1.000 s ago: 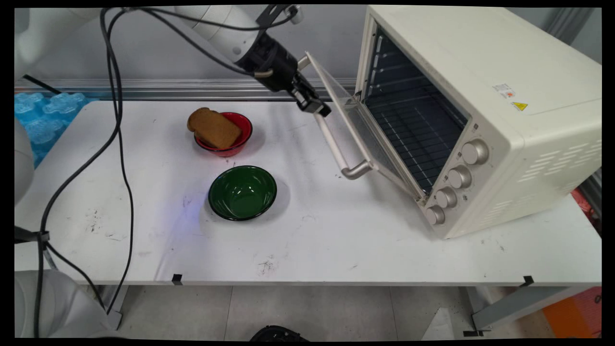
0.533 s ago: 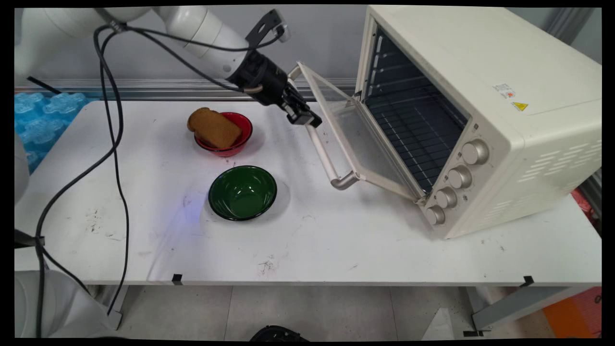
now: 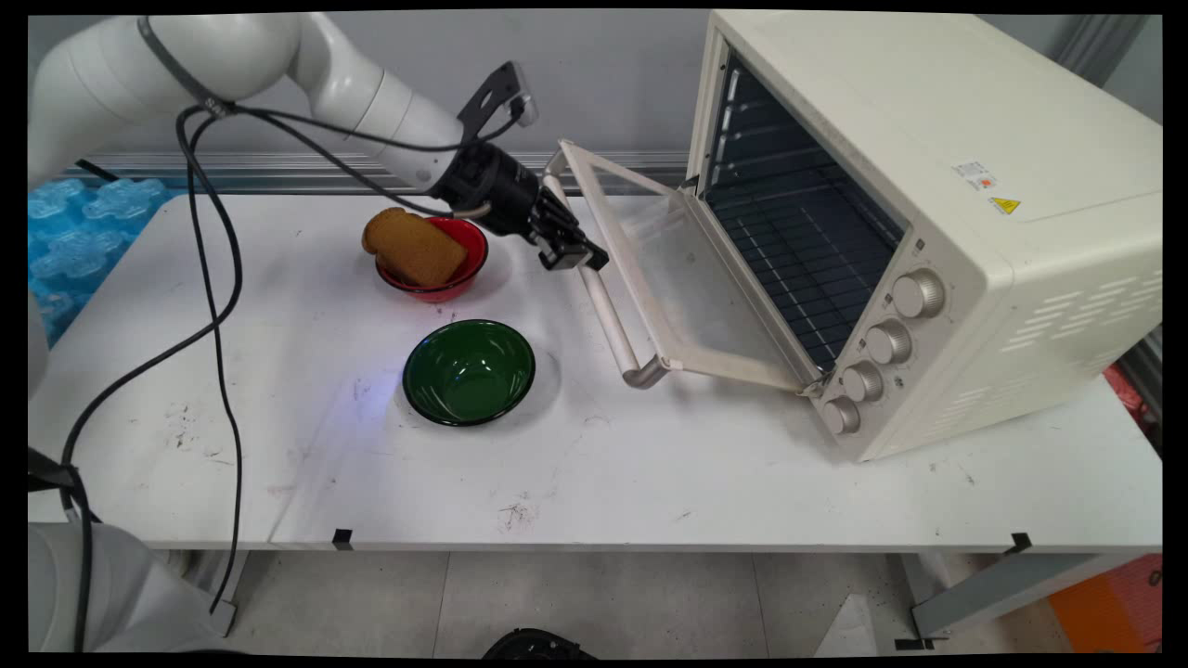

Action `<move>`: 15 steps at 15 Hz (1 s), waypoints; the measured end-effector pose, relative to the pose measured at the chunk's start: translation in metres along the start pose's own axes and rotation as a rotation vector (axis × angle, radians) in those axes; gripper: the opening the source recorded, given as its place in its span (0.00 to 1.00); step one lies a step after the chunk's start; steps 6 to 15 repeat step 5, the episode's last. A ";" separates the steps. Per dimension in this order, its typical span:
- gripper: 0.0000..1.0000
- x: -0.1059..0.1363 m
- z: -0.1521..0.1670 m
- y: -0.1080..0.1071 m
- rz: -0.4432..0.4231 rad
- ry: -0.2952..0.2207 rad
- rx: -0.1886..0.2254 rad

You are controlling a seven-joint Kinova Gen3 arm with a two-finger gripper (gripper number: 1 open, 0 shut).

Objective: Open the oven

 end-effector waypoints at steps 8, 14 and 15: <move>0.00 -0.022 0.007 0.000 0.019 0.018 -0.002; 0.00 -0.022 0.007 0.000 0.019 0.018 -0.002; 0.00 -0.022 0.007 0.000 0.019 0.018 -0.002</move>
